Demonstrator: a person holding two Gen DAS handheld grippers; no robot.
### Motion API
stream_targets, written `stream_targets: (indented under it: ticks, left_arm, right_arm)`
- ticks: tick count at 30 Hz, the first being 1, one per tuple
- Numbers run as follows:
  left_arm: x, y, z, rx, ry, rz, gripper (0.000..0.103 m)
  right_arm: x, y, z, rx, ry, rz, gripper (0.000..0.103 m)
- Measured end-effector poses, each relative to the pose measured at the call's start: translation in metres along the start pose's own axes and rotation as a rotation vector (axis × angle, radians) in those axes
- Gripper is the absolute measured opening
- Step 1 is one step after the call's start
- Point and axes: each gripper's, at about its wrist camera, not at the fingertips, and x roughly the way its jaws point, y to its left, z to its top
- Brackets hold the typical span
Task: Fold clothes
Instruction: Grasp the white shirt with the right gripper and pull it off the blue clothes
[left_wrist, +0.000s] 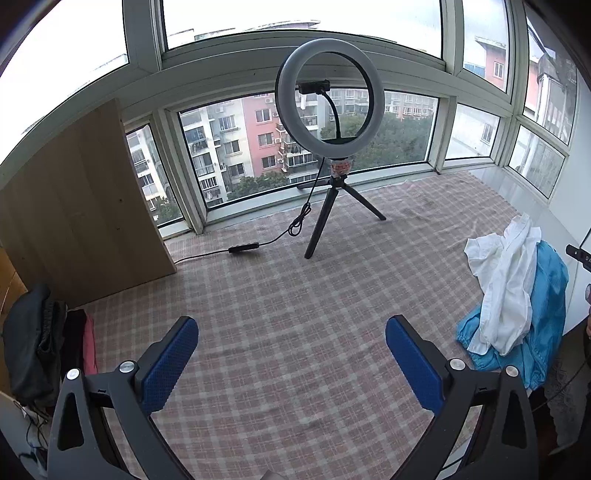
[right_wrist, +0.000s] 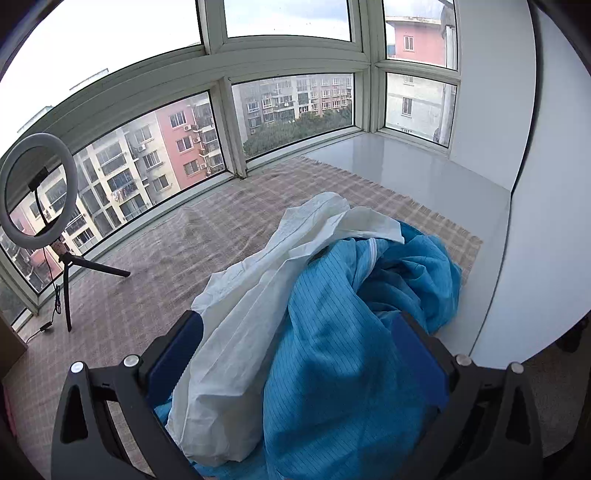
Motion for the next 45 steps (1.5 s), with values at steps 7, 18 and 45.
stream_targets:
  ticks: [7,18,45]
  left_arm:
    - [0.024,-0.014,0.016,0.010,0.043,0.009,0.102]
    - [0.061,-0.015,0.021,0.032,0.105,0.034,0.102]
    - [-0.061,0.152,-0.043,-0.243,-0.094,0.106,0.102]
  right_arm:
    - [0.095,0.020,0.039,-0.165,0.121,-0.061,0.103]
    - [0.182,0.021,0.053,-0.051,0.279,0.128,0.021]
    - [-0.263,0.361,0.051,-0.441,-0.065,1.087,0.003]
